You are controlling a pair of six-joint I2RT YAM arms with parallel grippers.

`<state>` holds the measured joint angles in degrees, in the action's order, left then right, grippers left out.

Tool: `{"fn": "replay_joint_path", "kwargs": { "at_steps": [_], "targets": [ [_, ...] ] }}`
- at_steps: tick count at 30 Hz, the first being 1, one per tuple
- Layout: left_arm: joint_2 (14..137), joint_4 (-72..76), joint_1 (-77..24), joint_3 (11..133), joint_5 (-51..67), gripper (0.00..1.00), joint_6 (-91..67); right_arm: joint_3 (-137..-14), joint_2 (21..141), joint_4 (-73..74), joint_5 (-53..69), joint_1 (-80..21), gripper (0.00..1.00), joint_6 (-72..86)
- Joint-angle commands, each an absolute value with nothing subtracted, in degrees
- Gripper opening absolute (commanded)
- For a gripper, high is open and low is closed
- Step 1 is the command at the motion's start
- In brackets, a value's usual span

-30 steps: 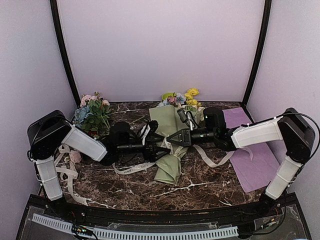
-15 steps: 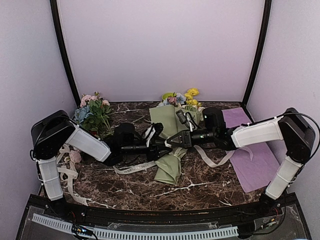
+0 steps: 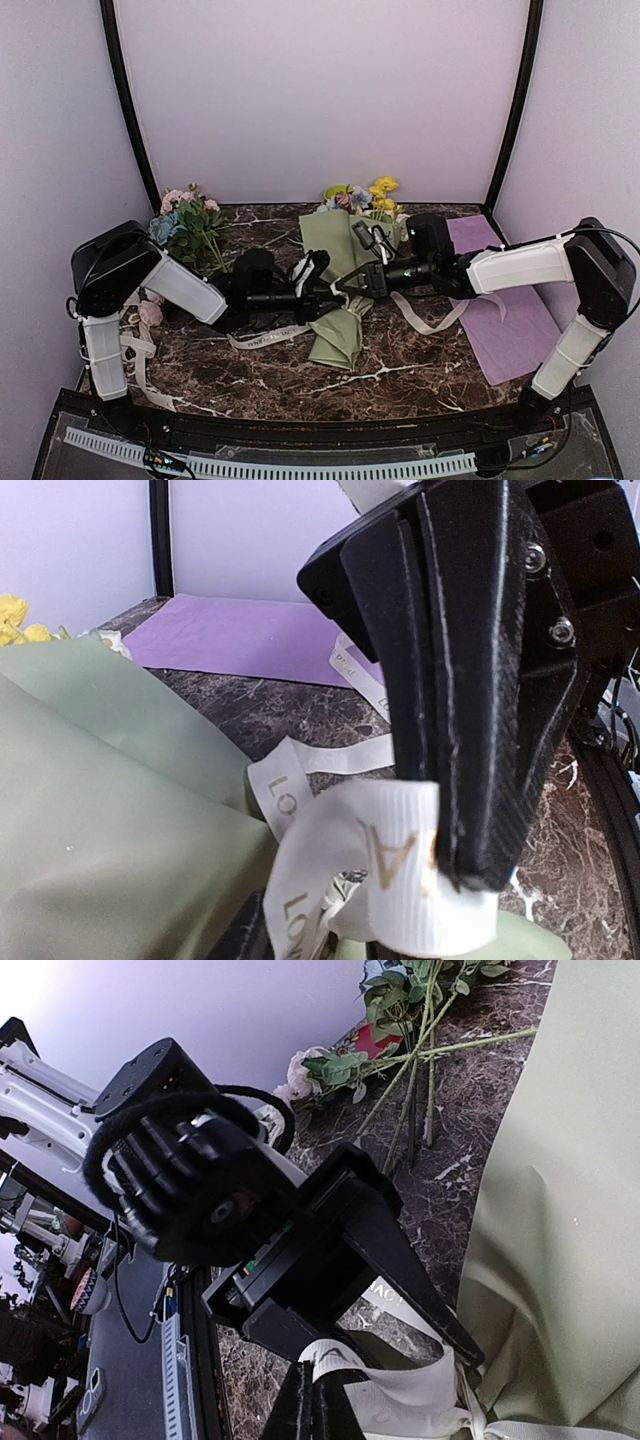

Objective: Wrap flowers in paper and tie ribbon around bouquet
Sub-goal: Cross the half-tied ribbon over the folded bouquet.

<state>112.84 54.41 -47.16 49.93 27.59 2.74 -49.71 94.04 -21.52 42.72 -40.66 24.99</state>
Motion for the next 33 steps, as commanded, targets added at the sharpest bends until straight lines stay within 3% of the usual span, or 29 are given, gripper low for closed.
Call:
{"fn": "replay_joint_path", "kwargs": {
  "at_steps": [1, 3, 5, 9, 17, 26, 27, 30, 33],
  "targets": [
    [113.11, 57.58, -47.02, 51.13, 28.92, 0.25, 1.89, -51.08, 91.99, -20.23, 44.12, -41.12, 0.0, 22.87],
    [113.3, 59.87, -47.09, 50.65, 30.28, 0.12, 0.5, -51.07, 91.86, -19.22, 44.06, -41.13, 0.0, 22.32],
    [113.88, 63.2, -47.09, 50.05, 32.22, 0.05, -2.12, -51.07, 91.76, -17.88, 43.49, -41.13, 0.0, 21.58],
    [115.61, 68.57, -47.47, 49.79, 36.44, 0.19, -6.04, -51.14, 91.75, -16.47, 42.24, -40.98, 0.0, 20.85],
    [115.58, 68.22, -48.11, 50.08, 36.25, 0.11, -4.73, -51.03, 89.47, -16.44, 41.91, -40.57, 0.0, 20.98],
    [114.96, 67.23, -49.09, 50.75, 36.96, 0.25, -3.35, -50.01, 88.84, -17.49, 41.41, -39.82, 0.0, 21.89],
    [114.94, 67.19, -49.13, 50.84, 36.99, 0.22, -3.23, -49.94, 88.85, -17.41, 41.52, -39.74, 0.0, 21.84],
    [114.9, 66.58, -49.15, 50.93, 35.07, 0.0, -2.99, -49.75, 88.66, -16.89, 41.54, -39.73, 0.0, 21.78],
    [114.94, 66.36, -49.21, 50.86, 33.72, 0.0, -3.13, -49.66, 88.07, -14.99, 40.6, -39.64, 0.0, 21.14]
  ]
}}
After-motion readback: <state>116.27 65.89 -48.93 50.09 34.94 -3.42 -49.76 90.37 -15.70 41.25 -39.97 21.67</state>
